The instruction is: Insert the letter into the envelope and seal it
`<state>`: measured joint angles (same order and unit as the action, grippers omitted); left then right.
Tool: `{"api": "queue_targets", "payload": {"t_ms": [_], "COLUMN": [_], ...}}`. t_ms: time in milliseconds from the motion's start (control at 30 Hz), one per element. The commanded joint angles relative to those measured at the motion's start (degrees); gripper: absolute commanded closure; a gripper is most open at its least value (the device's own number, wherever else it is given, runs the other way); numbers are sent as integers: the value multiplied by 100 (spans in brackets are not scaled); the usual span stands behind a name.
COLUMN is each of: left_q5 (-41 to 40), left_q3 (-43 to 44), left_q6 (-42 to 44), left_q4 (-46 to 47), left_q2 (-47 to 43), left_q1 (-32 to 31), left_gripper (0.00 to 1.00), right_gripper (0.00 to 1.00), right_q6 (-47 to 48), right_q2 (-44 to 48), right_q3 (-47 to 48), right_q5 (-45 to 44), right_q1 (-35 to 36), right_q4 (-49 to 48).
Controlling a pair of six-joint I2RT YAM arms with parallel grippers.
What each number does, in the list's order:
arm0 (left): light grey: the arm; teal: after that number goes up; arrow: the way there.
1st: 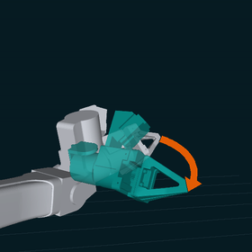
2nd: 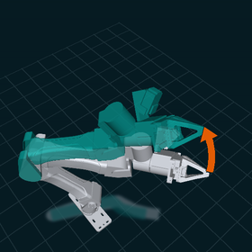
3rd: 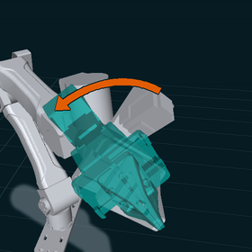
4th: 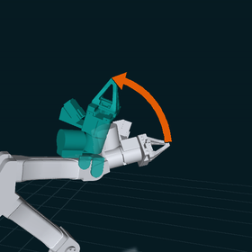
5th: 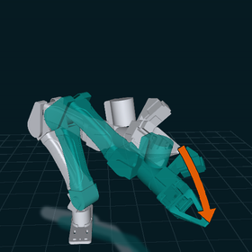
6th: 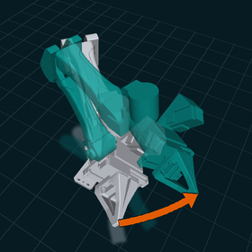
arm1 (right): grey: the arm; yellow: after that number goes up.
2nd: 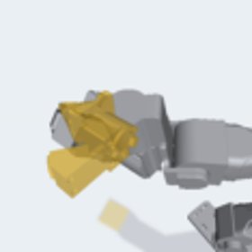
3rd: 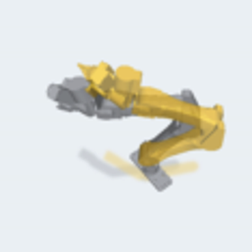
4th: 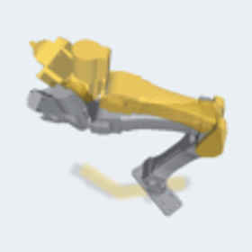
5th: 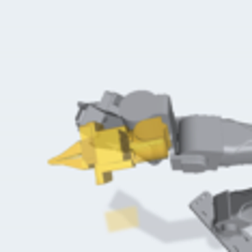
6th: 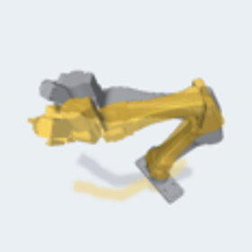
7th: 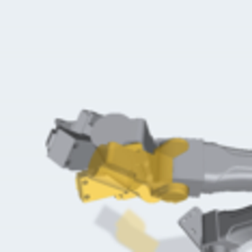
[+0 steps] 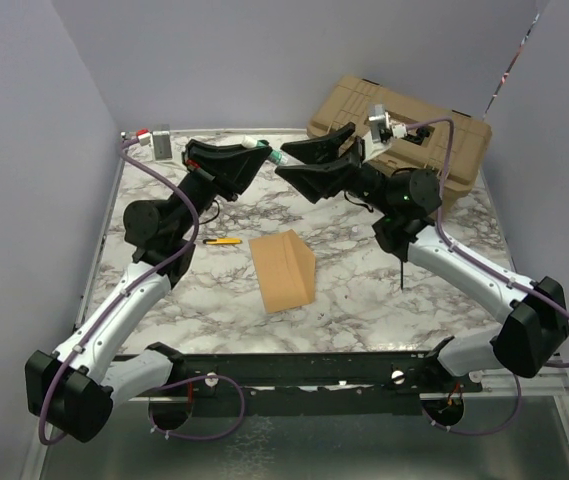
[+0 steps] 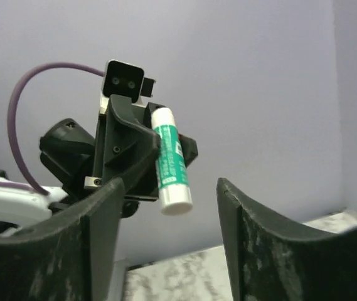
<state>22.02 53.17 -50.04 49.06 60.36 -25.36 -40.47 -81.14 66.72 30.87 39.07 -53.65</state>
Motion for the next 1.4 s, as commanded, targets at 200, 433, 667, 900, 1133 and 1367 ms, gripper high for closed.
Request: {"api": "queue_targets", "payload": {"t_ms": [200, 433, 667, 900, 1133, 1367], "left_q5": [-462, -453, -480, -439, -370, -626], "left_q3": [-401, -344, -466, -421, -342, -343], "left_q6": [-1595, -2314, -2433, -2664, -2835, -2079], "left_q4": [-233, -288, -298, -298, -320, -1263], "left_q2": [165, 326, 415, 492, 529, 189], "left_q1": [-22, -21, -21, -21, -22, -4], "left_gripper": [100, 100, 100, 100, 100, 28], "right_gripper": [28, 29, 43, 60, 88, 99], "right_q6": [5004, 5324, 5148, 5049, 4982, 4121], "right_q2": [249, -9, -242, -352, -376, -111], "right_q3": [-360, -362, -329, -295, -351, -321], "right_q5": [221, 309, 62, -127, -58, -419], "right_q1": [48, 89, 101, 100, 101, 28], "right_q4": [147, 106, -217, -134, -286, -47]}}
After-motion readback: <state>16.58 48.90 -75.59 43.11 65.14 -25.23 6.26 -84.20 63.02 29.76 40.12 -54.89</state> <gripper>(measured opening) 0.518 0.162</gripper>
